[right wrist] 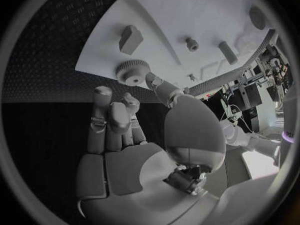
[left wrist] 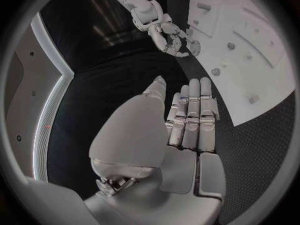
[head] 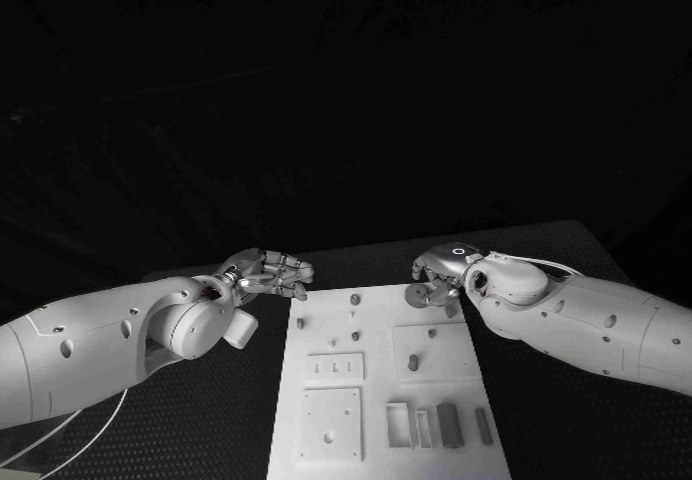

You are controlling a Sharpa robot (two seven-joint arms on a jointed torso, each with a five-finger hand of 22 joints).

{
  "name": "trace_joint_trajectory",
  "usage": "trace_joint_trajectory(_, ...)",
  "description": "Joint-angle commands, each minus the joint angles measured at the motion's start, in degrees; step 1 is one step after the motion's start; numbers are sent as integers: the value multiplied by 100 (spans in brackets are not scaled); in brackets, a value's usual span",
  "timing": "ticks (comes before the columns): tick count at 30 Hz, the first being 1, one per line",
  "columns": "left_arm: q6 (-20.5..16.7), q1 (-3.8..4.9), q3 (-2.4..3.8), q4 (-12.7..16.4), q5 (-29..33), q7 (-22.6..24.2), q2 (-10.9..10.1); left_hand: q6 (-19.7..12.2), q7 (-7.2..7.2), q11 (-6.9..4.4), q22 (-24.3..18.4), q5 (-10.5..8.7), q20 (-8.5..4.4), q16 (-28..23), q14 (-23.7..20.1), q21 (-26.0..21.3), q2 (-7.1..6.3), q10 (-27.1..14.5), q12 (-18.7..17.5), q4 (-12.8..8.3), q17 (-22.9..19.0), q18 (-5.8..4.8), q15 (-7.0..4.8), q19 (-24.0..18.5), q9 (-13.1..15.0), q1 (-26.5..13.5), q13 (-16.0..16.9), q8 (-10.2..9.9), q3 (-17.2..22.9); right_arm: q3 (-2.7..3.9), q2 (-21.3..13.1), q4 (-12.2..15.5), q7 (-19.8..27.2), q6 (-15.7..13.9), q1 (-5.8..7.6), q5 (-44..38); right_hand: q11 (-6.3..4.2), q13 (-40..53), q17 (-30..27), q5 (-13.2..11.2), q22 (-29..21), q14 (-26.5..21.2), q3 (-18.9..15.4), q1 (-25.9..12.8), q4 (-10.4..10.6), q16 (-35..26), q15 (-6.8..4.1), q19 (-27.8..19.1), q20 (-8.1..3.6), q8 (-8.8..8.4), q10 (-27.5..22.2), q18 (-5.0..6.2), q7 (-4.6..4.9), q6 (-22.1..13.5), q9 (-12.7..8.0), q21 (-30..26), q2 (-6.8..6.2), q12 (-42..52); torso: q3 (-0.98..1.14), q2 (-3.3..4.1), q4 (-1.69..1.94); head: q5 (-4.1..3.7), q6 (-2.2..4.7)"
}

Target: Assemble the parts on the task board

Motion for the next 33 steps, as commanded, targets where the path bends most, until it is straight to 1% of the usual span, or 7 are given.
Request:
trace_joint_trajectory(1, 74, 6, 4, 3, 20, 62, 5, 13, 58, 8, 8, -9, 10, -30, -17, -35, -7, 11, -30, 12, 10, 86, 0, -14, 9, -62, 4, -23, -34, 1, 35, -36, 82, 108, -6, 37, 4, -6, 9, -10, 125, 33, 35, -10, 6, 36, 10, 1, -36, 12, 42, 88, 29, -12, -4, 34, 78, 42, -1, -2, -7, 12, -8)
trace_joint_trajectory(7, 69, 6, 4, 8, 17, 52, -16, 14, 60, 8, 8, -9, 10, -31, -17, -36, -8, 12, -32, 11, 11, 86, 0, -14, 10, -62, 4, -24, -35, 1, 77, -122, 65, 197, -26, 38, 17, -24, 29, -13, 125, 38, 44, -24, 25, 67, 22, 6, -47, 22, 59, 88, 42, -1, -4, 73, 136, 82, 1, -1, -8, 32, -38)
trace_joint_trajectory(10, 65, 6, 4, 3, 17, 54, -21, 14, 60, 8, 8, -9, 10, -32, -17, -37, -8, 12, -32, 11, 12, 86, 0, -14, 11, -62, 5, -24, -35, 0, 85, -148, 64, 236, -47, 38, 17, -26, 31, -13, 125, 39, 45, -25, 26, 71, 23, 8, -48, 21, 62, 88, 44, -4, -5, 78, 140, 87, 2, -2, -9, 34, -46)
trace_joint_trajectory(14, 81, 6, 4, 7, 17, 50, -18, 14, 60, 8, 9, -9, 10, -33, -16, -37, -8, 12, -33, 11, 13, 86, 0, -14, 11, -61, 5, -25, -35, 0, 106, -207, 67, 291, -72, 39, 20, -31, 36, -12, 125, 40, 48, -27, 31, 79, 26, 7, -51, 25, 66, 88, 46, 3, -4, 86, 154, 96, -3, -4, -4, 42, -60)
trace_joint_trajectory(23, 73, 6, 4, 11, 16, 48, -30, 15, 61, 8, 9, -9, 10, -35, -16, -38, -7, 13, -34, 11, 15, 86, 0, -14, 12, -61, 5, -26, -36, -2, 156, -251, 84, 339, -120, 39, 27, -44, 44, -12, 123, 38, 55, -41, 49, 90, 32, 2, -54, 35, 70, 88, 53, 19, -4, 103, 193, 112, 3, -4, -10, 68, -106)
trace_joint_trajectory(28, 74, 6, 4, 24, 16, 44, -40, 15, 62, 8, 10, -9, 10, -37, -15, -39, -7, 14, -35, 11, 17, 86, 0, -14, 13, -62, 6, -27, -36, -3, 186, -292, 97, 368, -131, 51, 29, -58, 49, -12, 122, 33, 63, -45, 57, 97, 35, -5, -57, 39, 68, 88, 55, 24, -5, 118, 248, 124, 5, 0, -3, 76, -124)
trace_joint_trajectory(33, 75, 6, 4, 20, 16, 42, -40, 16, 62, 8, 10, -9, 10, -38, -15, -40, -7, 14, -36, 12, 18, 86, 1, -13, 14, -62, 6, -28, -37, -5, 206, -323, 115, 391, -137, 66, 31, -75, 53, -13, 120, 28, 67, -60, 71, 101, 37, -16, -58, 52, 62, 88, 55, 45, -4, 132, 313, 136, 3, -3, -8, 84, -136)
